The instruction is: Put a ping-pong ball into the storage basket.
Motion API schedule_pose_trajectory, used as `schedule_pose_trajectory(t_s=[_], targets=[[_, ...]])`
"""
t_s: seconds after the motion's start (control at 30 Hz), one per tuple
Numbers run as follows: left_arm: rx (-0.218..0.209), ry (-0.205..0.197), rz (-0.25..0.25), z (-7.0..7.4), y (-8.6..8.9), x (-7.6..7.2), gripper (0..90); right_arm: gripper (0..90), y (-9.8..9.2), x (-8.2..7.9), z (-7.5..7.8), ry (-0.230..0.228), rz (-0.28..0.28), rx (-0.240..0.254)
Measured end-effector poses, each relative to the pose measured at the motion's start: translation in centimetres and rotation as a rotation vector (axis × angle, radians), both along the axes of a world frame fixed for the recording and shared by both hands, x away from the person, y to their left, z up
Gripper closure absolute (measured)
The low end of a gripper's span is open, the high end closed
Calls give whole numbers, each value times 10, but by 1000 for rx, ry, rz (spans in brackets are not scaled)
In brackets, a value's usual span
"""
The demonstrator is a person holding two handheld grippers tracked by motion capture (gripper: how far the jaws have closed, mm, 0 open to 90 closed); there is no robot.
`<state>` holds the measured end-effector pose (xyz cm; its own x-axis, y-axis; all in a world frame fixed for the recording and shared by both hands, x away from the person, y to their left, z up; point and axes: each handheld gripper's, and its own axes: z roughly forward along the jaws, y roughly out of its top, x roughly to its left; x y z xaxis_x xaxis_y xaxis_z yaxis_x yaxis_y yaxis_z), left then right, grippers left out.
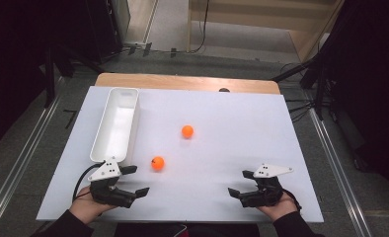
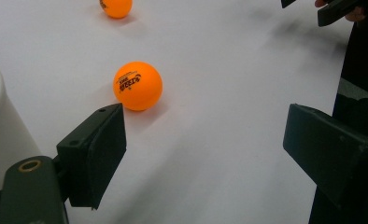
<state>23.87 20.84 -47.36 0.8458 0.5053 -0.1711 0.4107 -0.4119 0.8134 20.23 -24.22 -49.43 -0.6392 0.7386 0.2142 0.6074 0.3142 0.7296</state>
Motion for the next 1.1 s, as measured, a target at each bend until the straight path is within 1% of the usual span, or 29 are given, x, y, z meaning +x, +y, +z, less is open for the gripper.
schedule_pose_trajectory(t_s=[0.17, 0.57, 0.7, 0.8, 0.9, 1.0, 1.03, 1.07, 1.1], targets=[[-3, 0, 15, 0, 2, 1, 137, 134, 0, 0, 0, -2, -2, 6], [-10, 8, 24, 1, 2, 2, 139, 134, 0, 0, 0, -5, 1, 7], [3, 16, 17, 2, 1, 2, 152, 134, 0, 0, 0, -5, 1, 9], [-9, 17, 17, 3, 0, 2, 152, 134, 0, 0, 0, -4, 2, 8], [-9, 17, 11, 5, -1, 2, 153, 134, 0, 0, 0, -4, 3, 9], [-1, 8, 0, 6, -2, 1, 153, 134, 0, 0, 0, -3, 1, 8], [8, -4, 1, 7, -3, 1, 153, 134, 0, 0, 0, -3, 2, 8], [11, 5, -2, 8, -3, 1, 153, 134, 0, 0, 0, -3, 3, 9], [11, 5, -2, 8, -3, 1, 153, 134, 0, 0, 0, -3, 3, 9]])
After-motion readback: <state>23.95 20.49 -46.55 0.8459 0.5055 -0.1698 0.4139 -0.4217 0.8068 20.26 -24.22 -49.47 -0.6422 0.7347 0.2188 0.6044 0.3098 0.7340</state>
